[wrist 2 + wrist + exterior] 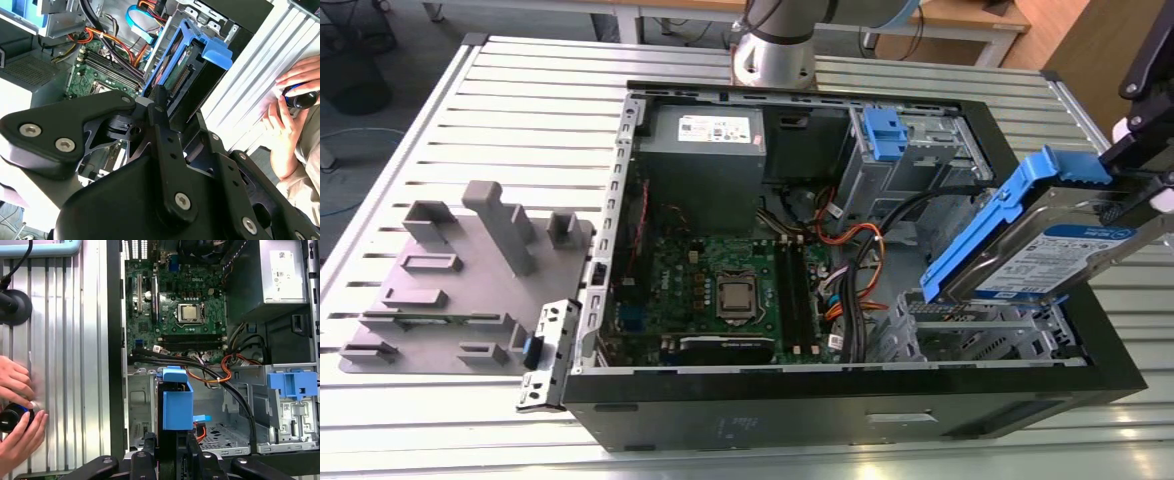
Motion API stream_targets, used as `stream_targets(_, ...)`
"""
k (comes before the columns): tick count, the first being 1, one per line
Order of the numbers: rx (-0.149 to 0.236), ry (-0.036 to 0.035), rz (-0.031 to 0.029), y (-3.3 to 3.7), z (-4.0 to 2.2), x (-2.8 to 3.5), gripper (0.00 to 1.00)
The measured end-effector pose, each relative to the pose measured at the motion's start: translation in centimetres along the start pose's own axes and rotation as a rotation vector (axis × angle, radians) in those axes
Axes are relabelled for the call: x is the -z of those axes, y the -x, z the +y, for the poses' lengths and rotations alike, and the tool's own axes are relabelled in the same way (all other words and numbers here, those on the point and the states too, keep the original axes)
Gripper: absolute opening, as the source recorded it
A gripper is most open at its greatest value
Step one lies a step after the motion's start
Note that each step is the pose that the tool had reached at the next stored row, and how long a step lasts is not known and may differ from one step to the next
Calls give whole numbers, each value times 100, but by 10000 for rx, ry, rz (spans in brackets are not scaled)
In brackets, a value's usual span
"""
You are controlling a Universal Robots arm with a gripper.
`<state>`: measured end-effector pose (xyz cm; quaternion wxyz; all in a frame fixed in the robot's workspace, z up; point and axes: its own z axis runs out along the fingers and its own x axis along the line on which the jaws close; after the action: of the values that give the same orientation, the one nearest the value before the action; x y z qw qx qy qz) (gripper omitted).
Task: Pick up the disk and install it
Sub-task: 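Insert the disk into the insertion slot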
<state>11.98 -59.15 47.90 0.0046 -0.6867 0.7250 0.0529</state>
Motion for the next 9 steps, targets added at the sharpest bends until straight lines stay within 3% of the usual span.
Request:
stream_targets(5, 1, 1, -1, 0, -1, -3, 35)
stream_targets(9, 1, 1, -3, -4, -3, -40, 35)
